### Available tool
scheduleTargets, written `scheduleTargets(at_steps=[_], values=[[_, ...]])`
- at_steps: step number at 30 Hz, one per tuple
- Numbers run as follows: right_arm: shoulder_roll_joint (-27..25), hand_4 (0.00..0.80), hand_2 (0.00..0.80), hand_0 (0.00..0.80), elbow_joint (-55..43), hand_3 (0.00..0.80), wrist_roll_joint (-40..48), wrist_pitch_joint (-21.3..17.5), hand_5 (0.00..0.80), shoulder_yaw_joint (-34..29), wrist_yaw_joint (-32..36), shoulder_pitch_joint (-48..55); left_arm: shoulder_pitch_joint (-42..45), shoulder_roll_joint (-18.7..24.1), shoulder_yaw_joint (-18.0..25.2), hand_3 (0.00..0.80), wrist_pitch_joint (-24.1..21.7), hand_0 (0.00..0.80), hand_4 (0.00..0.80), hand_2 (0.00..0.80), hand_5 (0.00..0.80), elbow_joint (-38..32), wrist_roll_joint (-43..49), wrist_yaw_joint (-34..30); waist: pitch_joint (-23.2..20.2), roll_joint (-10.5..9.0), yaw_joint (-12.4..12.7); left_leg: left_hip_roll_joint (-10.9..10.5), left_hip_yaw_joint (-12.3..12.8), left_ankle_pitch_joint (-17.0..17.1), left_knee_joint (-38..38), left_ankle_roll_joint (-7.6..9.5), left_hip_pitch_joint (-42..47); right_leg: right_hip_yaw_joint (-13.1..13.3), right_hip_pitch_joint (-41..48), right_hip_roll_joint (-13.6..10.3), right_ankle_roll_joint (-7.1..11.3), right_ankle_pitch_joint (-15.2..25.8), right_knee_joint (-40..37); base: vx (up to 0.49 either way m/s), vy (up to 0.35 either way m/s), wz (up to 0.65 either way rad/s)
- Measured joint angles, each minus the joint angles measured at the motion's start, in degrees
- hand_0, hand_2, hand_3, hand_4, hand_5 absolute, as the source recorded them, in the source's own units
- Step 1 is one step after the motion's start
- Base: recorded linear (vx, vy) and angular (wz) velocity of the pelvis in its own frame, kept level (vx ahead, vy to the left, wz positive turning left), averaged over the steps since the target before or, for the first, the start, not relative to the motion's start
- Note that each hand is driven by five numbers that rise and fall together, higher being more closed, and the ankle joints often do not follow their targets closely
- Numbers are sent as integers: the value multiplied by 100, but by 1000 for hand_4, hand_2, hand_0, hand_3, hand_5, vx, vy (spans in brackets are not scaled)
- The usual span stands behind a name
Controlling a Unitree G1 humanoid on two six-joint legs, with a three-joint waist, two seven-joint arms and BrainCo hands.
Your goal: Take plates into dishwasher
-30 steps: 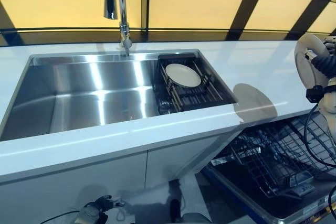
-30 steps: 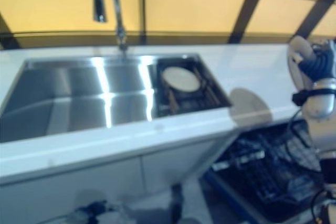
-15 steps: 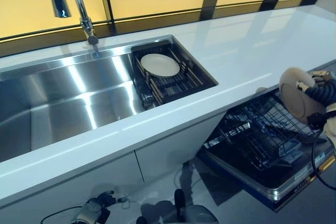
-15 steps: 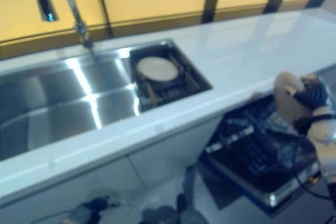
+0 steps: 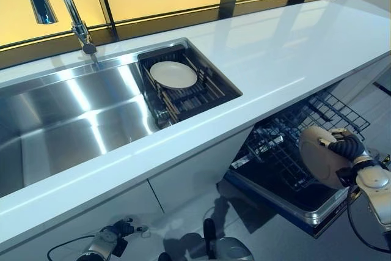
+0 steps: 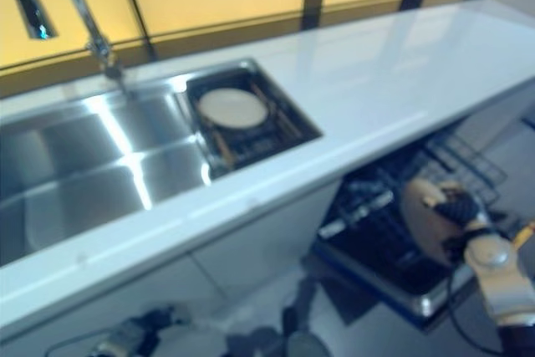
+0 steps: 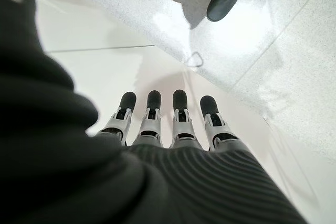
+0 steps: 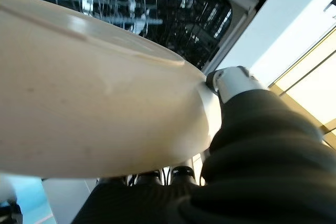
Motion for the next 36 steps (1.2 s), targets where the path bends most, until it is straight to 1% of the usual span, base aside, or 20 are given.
scheduleTargets(at_steps=[7,12,16,20,26,28,30,32,36], values=[[194,800,800,800,83,800,-63,51,800,346,-12,-99,1,6,0,0,41,0,0,0,0,9,-1,-56,52,10,16,-1,-70,-15,-1,22,24,-14,46,-12,-81,78,5,88,-84,6],[273,800,800,800,281,800,-83,142,800,541,-137,-343,-28,-4,-2,0,54,0,0,0,0,2,-30,-57,74,37,28,18,-154,-48,-2,47,34,-21,95,-15,-82,43,-5,104,-121,8],[331,800,800,800,351,800,-260,180,800,764,-266,-561,-26,-21,-6,0,90,0,0,0,0,1,-35,-54,107,64,45,29,-177,-43,-1,24,-13,-48,91,4,-201,-92,-26,79,-104,5],[347,800,800,800,449,800,-396,256,800,881,-310,-683,-82,-24,-7,0,88,0,0,0,0,-4,-62,-48,150,86,171,61,-181,-44,2,-35,-28,-54,99,43,-270,-87,-24,73,-90,1],[385,800,800,800,530,800,-510,370,800,978,-301,-960,-192,-24,-8,0,127,0,0,0,0,-14,-93,-46,186,85,206,80,-374,-23,12,-36,-128,-46,100,41,-292,-94,-13,57,-116,17],[412,800,800,800,631,800,-515,407,800,1039,-307,-1096,-239,-24,-11,0,162,0,0,0,0,-16,-97,-43,204,89,308,84,-392,-19,12,-39,-152,-52,97,41,-309,-105,-18,18,-109,6],[453,800,800,800,821,800,-515,421,800,1162,-313,-1223,-305,-12,-7,0,174,0,0,0,0,-27,-101,-38,231,69,342,78,-438,-15,12,-46,-198,-81,82,31,-367,-144,-34,11,-108,13],[498,800,800,800,898,800,-515,428,800,1216,-324,-1366,-341,-10,-6,0,194,0,0,0,0,-72,-109,-37,323,77,353,83,-480,-6,14,-56,-223,-126,79,33,-380,-152,-35,11,-110,13],[504,800,800,800,1211,800,-519,504,800,1273,-377,-1613,-387,-16,-9,0,266,0,0,0,0,-239,-251,-35,514,77,475,87,-488,-1,19,-67,-249,-183,63,32,-421,-180,-40,24,-92,2]])
